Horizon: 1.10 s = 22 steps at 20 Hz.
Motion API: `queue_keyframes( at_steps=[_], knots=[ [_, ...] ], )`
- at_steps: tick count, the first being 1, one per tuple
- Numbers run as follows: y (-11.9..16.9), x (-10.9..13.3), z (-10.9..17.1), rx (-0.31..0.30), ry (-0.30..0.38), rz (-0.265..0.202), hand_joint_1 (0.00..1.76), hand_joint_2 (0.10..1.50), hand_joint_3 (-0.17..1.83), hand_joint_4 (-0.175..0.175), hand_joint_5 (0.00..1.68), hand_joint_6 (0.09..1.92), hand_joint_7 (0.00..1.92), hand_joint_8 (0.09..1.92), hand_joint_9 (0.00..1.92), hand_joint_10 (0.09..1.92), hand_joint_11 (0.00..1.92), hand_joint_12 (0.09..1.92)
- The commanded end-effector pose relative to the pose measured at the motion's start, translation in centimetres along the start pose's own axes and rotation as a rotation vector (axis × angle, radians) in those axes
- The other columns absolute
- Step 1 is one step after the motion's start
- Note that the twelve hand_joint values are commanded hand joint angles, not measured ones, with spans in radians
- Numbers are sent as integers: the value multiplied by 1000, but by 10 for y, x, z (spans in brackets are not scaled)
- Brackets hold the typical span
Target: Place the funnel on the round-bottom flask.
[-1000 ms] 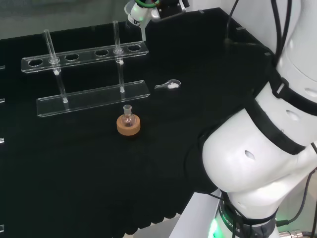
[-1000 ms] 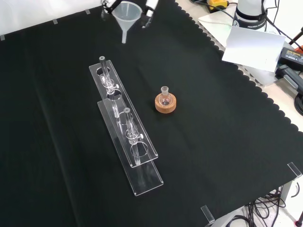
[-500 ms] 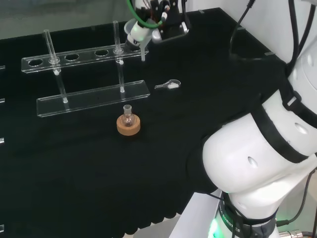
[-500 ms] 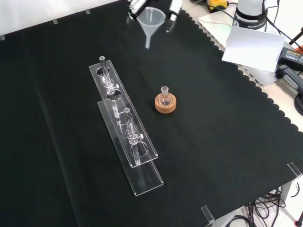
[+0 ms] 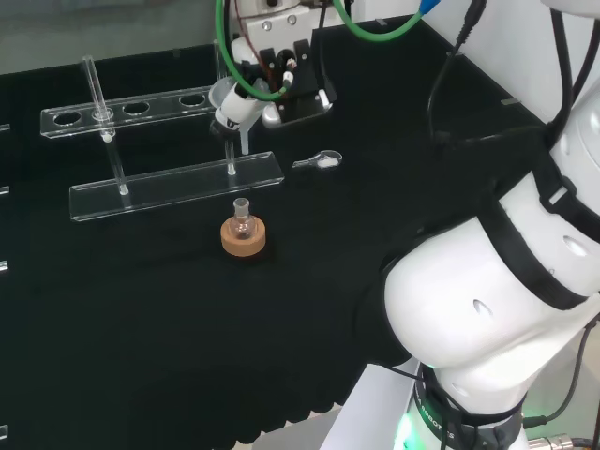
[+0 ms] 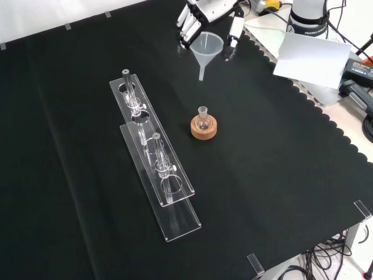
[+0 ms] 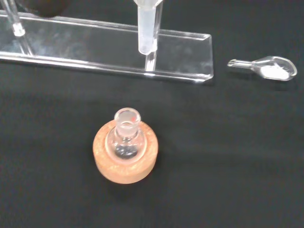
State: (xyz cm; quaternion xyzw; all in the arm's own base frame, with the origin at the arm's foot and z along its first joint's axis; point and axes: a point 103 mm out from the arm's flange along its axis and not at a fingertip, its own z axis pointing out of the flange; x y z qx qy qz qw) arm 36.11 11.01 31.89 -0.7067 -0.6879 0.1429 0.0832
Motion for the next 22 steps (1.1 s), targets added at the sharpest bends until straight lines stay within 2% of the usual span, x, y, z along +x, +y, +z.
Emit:
queue_keyframes(
  at_steps=[1,12,22],
  knots=[
    [7,18,26,32,-10,-18,888,1117,-175,4,745,589,562,673,867,455,545,1318],
    [24,25,61,70,-18,-15,891,1118,-175,3,737,599,553,674,862,459,540,1324],
    [34,19,79,56,-5,-14,892,1120,-175,6,744,611,551,678,860,463,538,1327]
  ],
)
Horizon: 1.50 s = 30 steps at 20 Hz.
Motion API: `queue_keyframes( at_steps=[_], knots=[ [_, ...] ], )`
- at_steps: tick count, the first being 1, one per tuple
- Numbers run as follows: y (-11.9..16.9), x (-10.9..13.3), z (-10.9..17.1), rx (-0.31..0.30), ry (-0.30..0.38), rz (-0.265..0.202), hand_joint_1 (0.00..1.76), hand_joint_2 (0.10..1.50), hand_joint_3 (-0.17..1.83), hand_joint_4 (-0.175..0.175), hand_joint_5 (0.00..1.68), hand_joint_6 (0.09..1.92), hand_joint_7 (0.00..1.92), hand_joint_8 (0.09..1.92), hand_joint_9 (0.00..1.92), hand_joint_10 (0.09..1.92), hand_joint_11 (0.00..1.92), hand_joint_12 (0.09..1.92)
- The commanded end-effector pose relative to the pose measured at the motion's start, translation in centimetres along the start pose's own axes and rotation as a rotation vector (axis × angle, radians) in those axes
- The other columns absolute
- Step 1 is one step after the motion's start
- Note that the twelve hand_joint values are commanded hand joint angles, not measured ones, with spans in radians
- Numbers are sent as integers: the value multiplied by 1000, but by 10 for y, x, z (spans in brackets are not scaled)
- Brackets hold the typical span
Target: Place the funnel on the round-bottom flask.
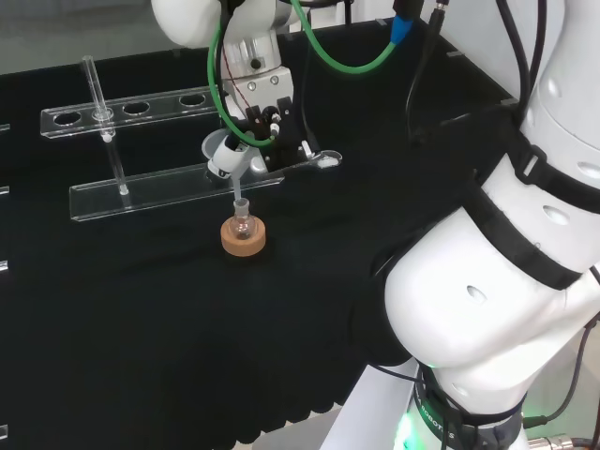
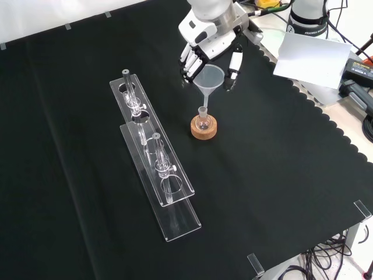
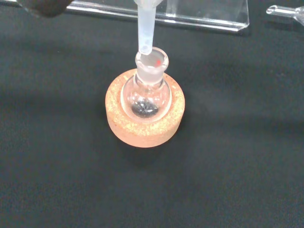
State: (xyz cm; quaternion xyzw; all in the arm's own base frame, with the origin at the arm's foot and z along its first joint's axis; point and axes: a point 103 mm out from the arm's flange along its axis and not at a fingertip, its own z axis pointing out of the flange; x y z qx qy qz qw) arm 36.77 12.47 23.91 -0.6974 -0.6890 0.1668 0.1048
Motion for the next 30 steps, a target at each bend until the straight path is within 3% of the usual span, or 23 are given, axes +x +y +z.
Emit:
queue_keyframes(
  at_steps=[1,16,30],
  knots=[
    [6,-4,7,-7,5,4,892,1120,-175,6,745,611,551,678,860,463,538,1327],
    [16,-9,20,-11,24,10,895,1126,-175,5,755,622,547,683,857,469,537,1329],
    [20,-10,34,27,37,1,899,1132,-175,5,758,627,544,687,855,473,540,1329]
  ],
)
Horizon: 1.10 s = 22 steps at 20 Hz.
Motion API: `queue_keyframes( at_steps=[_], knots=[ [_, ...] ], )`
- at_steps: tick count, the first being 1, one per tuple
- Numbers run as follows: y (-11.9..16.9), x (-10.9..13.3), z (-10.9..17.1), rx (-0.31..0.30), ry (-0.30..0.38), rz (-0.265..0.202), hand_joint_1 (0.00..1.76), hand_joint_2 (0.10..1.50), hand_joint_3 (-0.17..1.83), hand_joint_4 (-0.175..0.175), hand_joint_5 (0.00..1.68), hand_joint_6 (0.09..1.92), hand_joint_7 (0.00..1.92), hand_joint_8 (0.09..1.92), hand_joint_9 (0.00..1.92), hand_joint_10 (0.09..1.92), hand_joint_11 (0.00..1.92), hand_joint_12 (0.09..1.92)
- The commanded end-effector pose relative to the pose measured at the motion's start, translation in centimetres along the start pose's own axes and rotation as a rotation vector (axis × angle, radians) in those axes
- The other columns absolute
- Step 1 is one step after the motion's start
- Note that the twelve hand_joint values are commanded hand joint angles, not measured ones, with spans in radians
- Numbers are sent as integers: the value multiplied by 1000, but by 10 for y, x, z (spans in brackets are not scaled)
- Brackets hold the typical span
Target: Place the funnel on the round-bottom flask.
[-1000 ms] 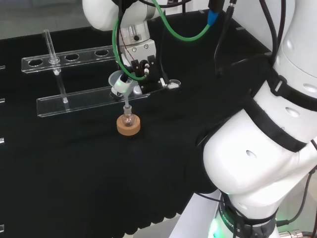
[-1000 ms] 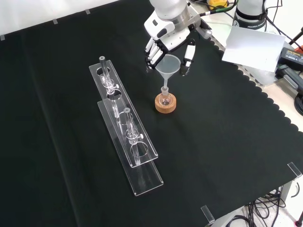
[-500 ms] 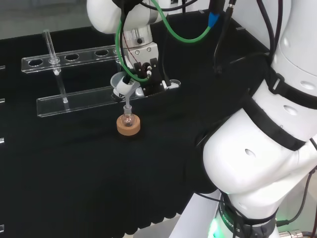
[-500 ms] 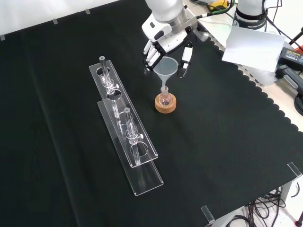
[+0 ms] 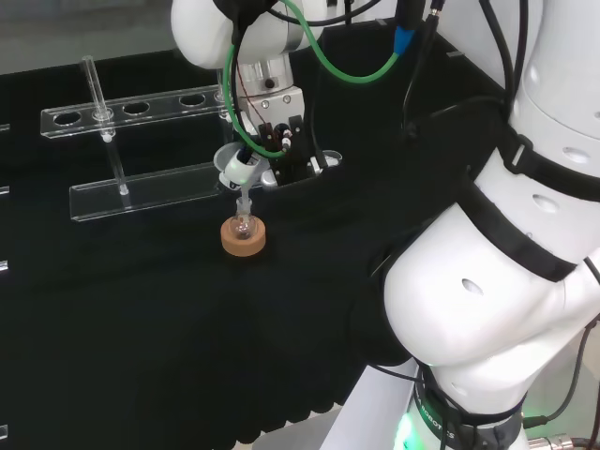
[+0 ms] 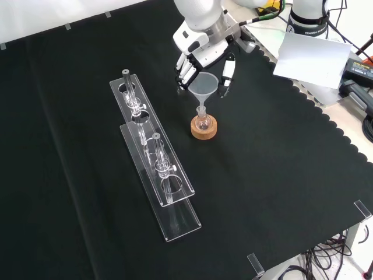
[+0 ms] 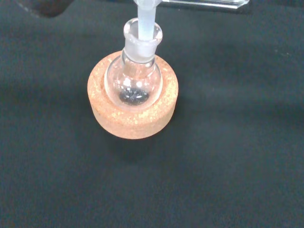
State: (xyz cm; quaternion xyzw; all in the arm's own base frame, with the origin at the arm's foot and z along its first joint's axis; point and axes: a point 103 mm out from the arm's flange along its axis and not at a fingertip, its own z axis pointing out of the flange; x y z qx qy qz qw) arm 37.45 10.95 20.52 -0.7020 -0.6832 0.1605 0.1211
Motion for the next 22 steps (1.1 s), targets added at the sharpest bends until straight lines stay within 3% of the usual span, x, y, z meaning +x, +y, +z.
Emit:
queue_keyframes(
  at_steps=[1,11,22],
  knots=[
    [1,4,6,15,2,-9,898,1132,-175,4,758,627,544,687,855,474,540,1329],
    [2,14,10,26,-6,-20,893,1134,-175,2,755,628,535,687,853,476,542,1328],
    [3,16,10,20,-24,-2,889,1135,-175,-3,741,627,511,687,824,473,536,1325]
  ],
)
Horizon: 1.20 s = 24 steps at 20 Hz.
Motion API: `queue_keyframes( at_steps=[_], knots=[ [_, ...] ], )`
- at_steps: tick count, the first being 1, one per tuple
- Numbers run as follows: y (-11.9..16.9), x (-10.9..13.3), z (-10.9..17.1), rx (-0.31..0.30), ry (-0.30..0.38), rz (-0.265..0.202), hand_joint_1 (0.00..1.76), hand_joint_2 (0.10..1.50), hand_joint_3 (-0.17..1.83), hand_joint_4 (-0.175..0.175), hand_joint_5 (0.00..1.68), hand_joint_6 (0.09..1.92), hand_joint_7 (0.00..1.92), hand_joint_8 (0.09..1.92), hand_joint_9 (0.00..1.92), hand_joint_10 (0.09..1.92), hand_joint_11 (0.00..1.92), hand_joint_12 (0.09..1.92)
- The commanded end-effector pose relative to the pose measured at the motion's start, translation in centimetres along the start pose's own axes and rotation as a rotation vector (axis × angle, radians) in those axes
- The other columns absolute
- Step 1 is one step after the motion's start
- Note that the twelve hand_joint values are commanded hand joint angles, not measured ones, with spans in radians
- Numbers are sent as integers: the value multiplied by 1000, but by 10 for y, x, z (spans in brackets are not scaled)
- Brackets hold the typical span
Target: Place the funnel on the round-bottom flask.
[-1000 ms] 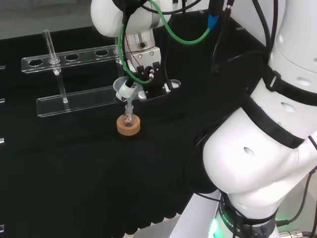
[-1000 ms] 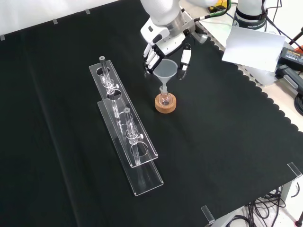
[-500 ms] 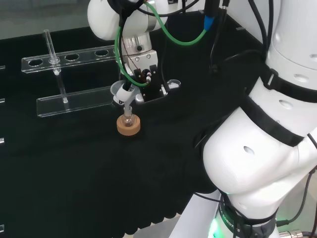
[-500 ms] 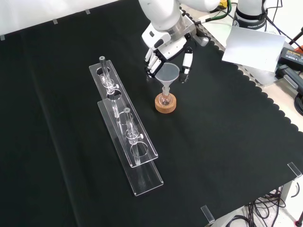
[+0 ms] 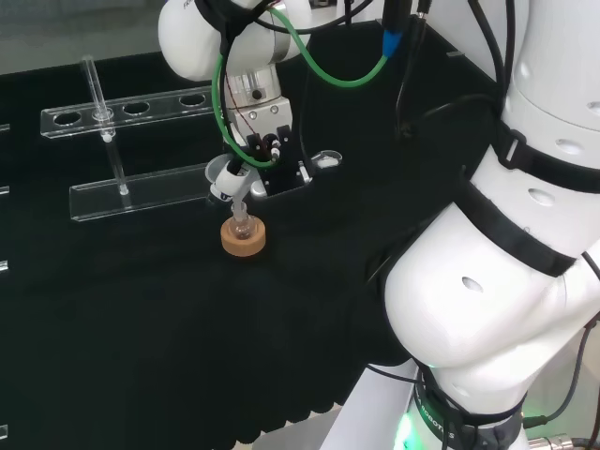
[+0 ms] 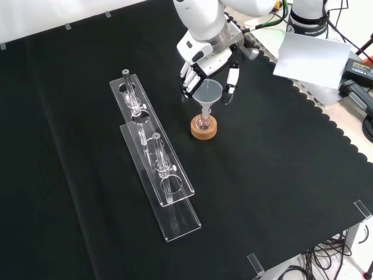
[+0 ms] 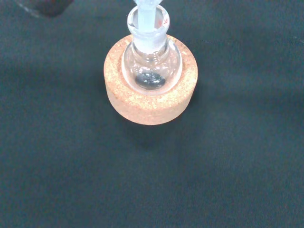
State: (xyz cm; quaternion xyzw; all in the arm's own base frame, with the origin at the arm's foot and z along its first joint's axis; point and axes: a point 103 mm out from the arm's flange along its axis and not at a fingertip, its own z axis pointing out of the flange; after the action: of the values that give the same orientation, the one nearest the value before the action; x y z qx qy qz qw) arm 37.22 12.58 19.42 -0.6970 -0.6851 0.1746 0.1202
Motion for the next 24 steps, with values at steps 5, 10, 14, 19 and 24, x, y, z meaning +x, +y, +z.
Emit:
queue_keyframes(
  at_steps=[5,10,14,19,24],
  knots=[
    [7,-3,-1,-6,-2,13,888,1135,-175,-5,732,629,498,691,812,479,531,1324],
    [11,-4,-1,2,-10,12,887,1136,-175,-6,727,631,494,693,806,482,529,1325],
    [13,-5,0,12,-5,11,886,1137,-175,-6,722,633,489,695,802,485,528,1325],
    [14,-10,6,21,14,0,884,1137,-175,-6,719,635,484,697,799,489,527,1326],
    [13,-10,9,37,17,-6,862,1123,-175,-16,689,632,469,699,788,494,521,1327]
  ],
)
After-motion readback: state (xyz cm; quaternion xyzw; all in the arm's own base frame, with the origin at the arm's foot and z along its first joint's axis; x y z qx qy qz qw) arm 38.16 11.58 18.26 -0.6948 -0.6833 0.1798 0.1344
